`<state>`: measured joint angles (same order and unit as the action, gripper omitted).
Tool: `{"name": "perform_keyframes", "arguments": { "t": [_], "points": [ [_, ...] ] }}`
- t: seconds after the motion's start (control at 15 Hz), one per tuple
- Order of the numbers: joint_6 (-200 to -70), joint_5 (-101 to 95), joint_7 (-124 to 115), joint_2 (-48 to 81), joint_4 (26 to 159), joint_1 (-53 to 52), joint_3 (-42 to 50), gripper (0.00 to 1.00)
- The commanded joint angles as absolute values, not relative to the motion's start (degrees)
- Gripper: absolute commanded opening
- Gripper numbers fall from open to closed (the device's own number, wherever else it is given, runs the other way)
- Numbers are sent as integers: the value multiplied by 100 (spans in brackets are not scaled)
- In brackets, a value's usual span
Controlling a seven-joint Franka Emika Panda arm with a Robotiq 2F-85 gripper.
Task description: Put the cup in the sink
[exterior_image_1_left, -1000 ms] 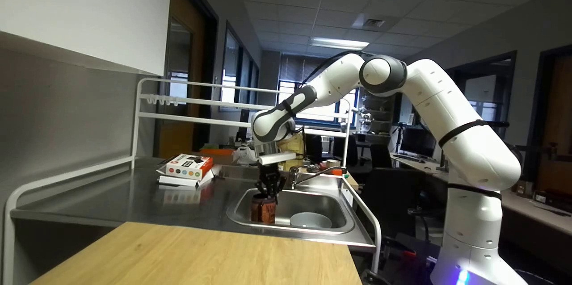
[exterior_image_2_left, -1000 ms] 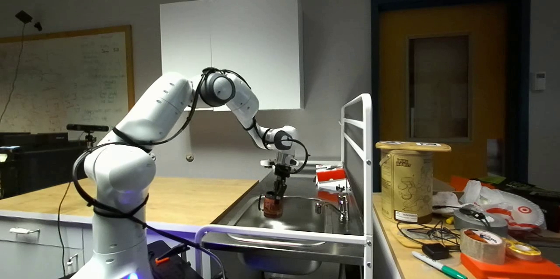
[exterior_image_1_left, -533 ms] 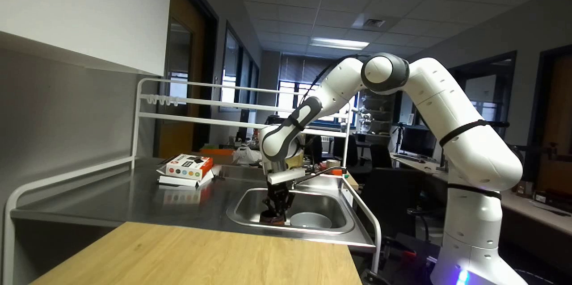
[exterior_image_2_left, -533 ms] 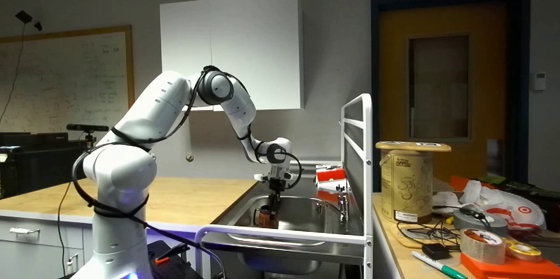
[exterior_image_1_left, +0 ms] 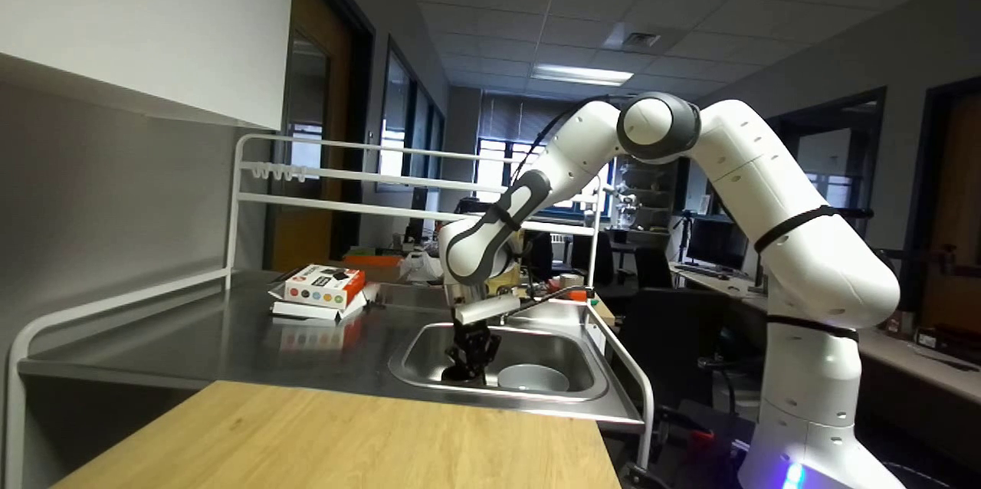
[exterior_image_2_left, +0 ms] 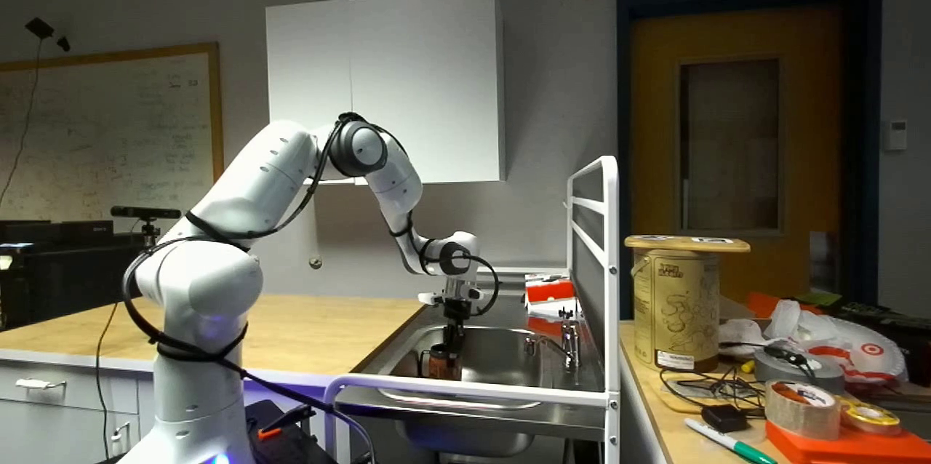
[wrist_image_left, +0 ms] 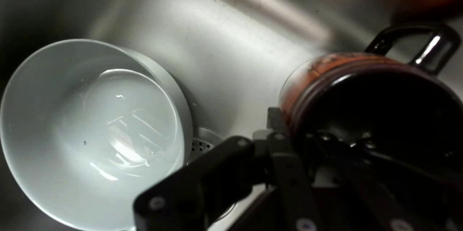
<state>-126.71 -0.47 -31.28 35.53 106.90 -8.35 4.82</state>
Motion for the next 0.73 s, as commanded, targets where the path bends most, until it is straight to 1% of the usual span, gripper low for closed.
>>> {"name": "perform_keyframes", "arguments": {
  "t": [0.0,0.07,0.2,0.27,0.4,0.47,0.53,0.67],
  "points": [
    [-12597,-189,-3186,3464,10623,-935,563,40],
    [-12596,-206,-3174,3430,10645,-937,573,49],
    [-12601,-202,-3159,3393,10658,-928,571,62],
    [-12600,-209,-3148,3361,10671,-929,568,71],
    [-12594,-226,-3137,3295,10691,-933,561,84],
    [-12575,-243,-3130,3267,10691,-939,559,93],
    [-12562,-253,-3128,3240,10690,-942,557,99],
    [-12528,-243,-3096,3179,10688,-935,536,100]
  ]
}}
